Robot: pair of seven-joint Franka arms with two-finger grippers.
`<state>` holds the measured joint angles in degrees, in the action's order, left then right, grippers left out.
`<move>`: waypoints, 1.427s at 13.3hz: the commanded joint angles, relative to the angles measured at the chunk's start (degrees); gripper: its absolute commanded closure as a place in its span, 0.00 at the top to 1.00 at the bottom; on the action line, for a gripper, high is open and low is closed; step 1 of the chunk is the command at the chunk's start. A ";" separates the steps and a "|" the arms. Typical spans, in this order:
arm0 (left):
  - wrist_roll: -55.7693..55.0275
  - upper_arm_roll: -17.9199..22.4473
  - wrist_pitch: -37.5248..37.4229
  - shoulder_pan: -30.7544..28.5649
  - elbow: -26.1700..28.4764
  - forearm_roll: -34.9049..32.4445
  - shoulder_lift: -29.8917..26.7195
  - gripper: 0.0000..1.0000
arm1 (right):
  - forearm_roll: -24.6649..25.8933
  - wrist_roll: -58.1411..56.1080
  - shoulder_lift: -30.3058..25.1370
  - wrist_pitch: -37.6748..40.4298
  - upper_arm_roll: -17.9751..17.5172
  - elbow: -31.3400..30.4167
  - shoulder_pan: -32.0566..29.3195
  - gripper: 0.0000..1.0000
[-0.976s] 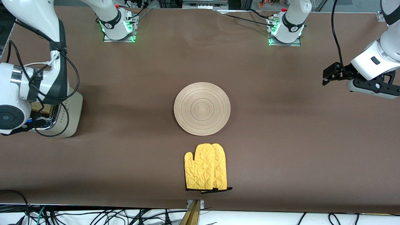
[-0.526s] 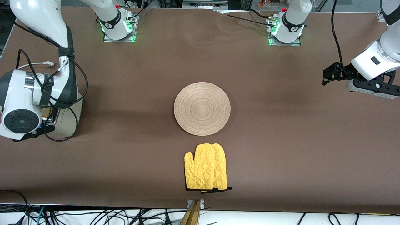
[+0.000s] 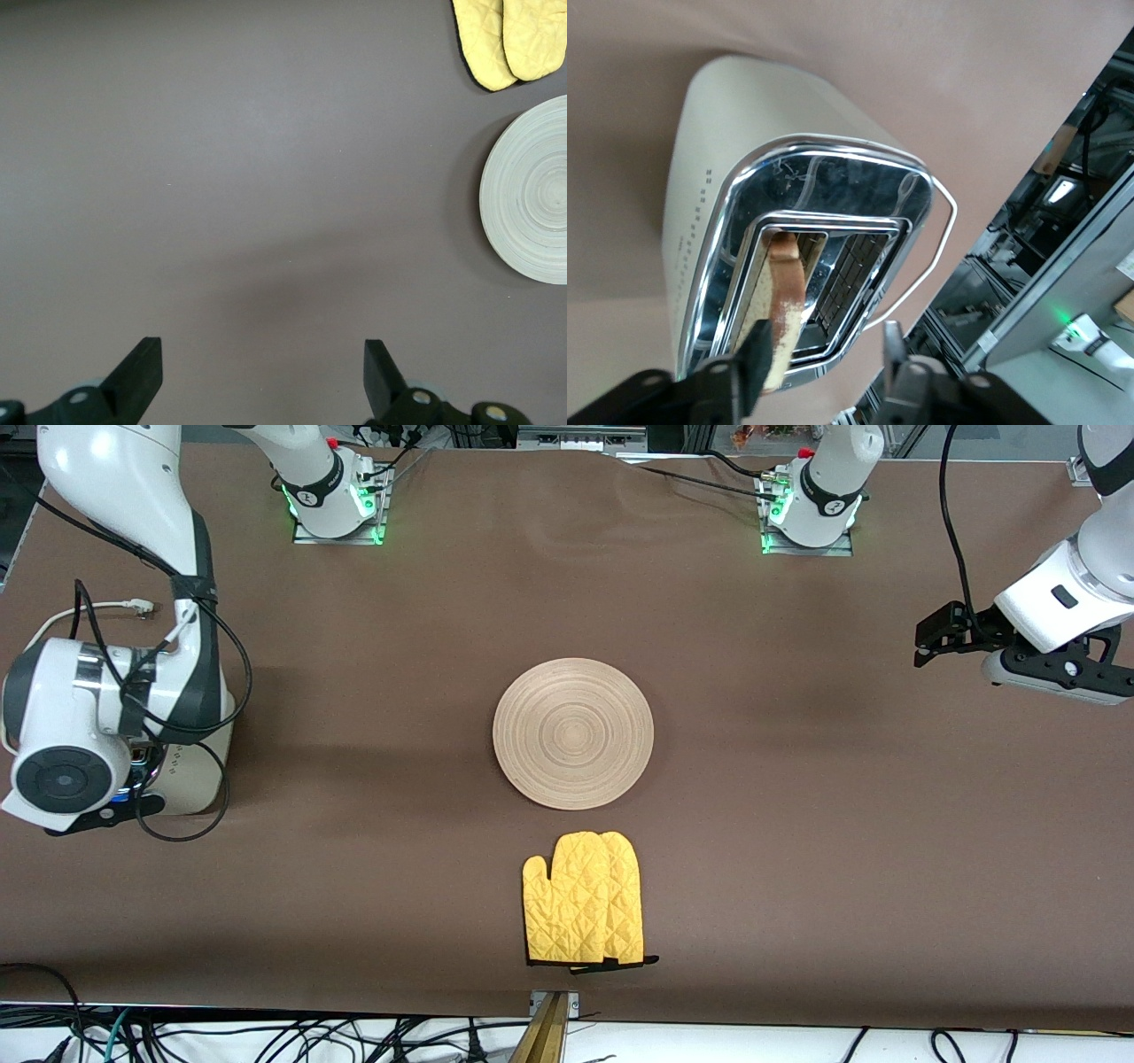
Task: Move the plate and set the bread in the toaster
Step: 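Lower the bread into a toaster slot with the right gripper, then open the right gripper and raise it from the toaster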
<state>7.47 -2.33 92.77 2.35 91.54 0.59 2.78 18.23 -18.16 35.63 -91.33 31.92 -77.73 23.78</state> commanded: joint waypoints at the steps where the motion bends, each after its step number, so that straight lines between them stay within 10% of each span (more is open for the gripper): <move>1: -0.17 0.14 -0.74 0.55 -1.54 -1.30 0.65 1.00 | -9.21 0.15 -8.18 1.77 0.07 0.56 0.04 1.00; 6: -0.17 0.14 -0.74 0.55 -1.54 -1.30 0.65 1.00 | -28.74 0.06 -11.19 4.32 -0.89 2.06 0.65 1.00; 11: -0.17 0.14 -0.83 0.55 -1.54 -1.38 0.65 1.00 | -33.61 2.50 -11.54 3.88 -2.55 3.11 1.36 1.00; 15: -0.17 0.14 -1.79 0.46 -1.54 -1.38 0.65 1.00 | -23.08 19.61 -18.55 1.77 -19.22 1.28 -8.37 1.00; 19: -0.53 0.05 -3.82 0.55 -1.62 -1.38 0.65 1.00 | -22.89 21.77 -26.56 1.42 -28.20 -6.10 -16.55 1.00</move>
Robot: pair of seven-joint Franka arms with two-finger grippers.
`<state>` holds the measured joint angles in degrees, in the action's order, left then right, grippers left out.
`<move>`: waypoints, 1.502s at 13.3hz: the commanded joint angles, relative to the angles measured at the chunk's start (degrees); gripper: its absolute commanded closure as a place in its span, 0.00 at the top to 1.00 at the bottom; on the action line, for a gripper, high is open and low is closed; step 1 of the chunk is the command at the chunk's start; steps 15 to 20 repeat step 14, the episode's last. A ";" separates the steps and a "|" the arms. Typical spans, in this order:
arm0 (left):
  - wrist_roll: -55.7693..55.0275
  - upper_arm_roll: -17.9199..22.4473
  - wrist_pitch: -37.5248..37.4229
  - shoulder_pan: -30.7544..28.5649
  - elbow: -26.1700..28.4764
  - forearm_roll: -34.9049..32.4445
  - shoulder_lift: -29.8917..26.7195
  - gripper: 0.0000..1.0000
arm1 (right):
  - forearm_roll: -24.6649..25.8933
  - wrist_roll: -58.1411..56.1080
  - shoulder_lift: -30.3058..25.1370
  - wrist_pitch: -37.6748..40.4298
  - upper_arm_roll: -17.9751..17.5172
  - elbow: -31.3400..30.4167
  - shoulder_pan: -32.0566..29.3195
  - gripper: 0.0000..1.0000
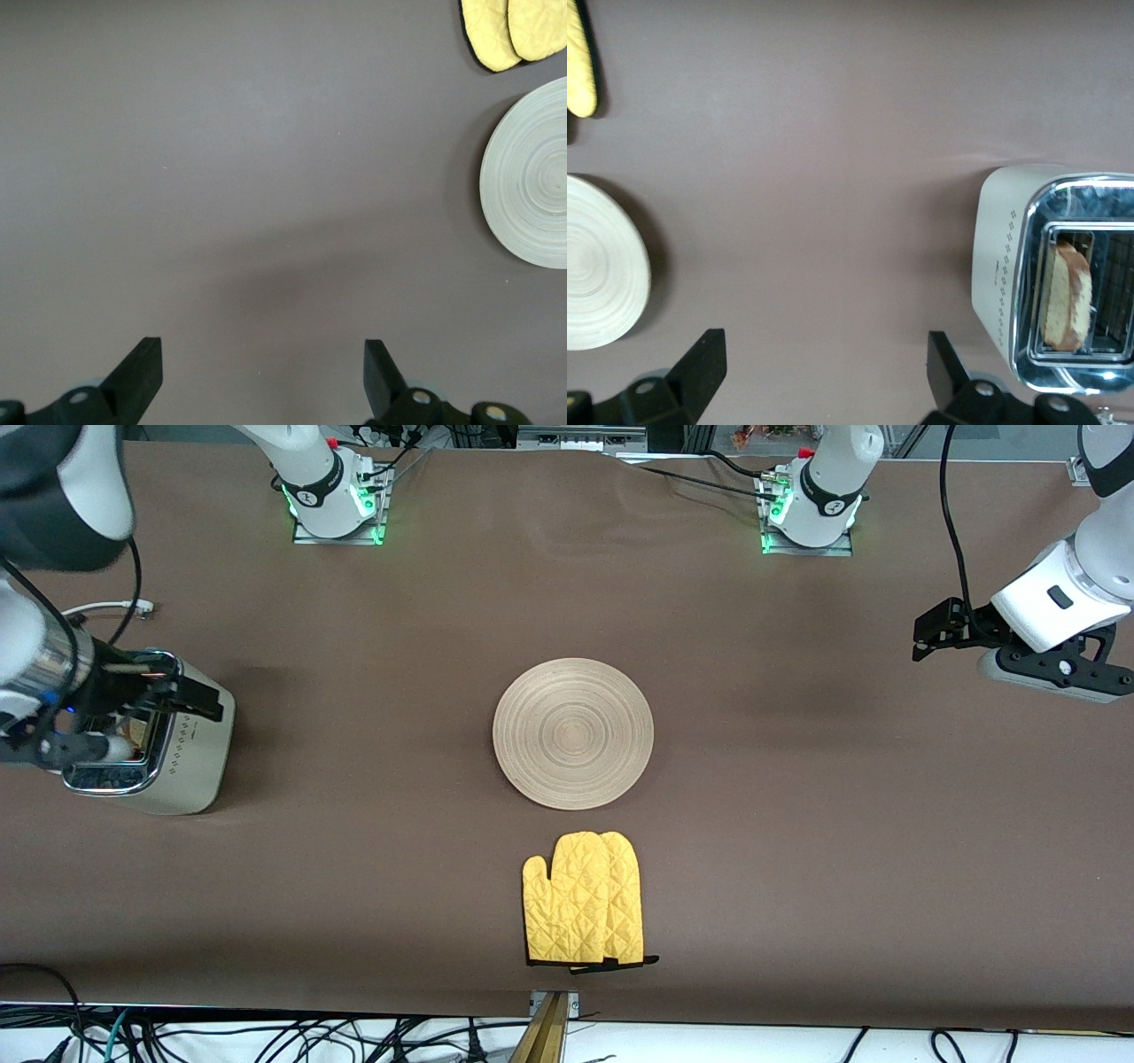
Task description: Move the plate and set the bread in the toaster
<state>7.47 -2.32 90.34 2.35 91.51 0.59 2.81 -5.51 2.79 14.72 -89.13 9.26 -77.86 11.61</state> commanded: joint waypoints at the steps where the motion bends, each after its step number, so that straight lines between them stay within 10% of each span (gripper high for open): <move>1: -0.09 0.12 -1.39 0.46 -1.69 -1.38 0.62 1.00 | 1.72 0.73 -6.97 -0.96 -7.83 -7.47 -6.23 1.00; 20: 0.00 0.21 -1.13 0.38 -1.69 -1.82 0.62 1.00 | 6.30 0.64 -7.95 -0.52 -9.96 -10.38 -8.71 1.00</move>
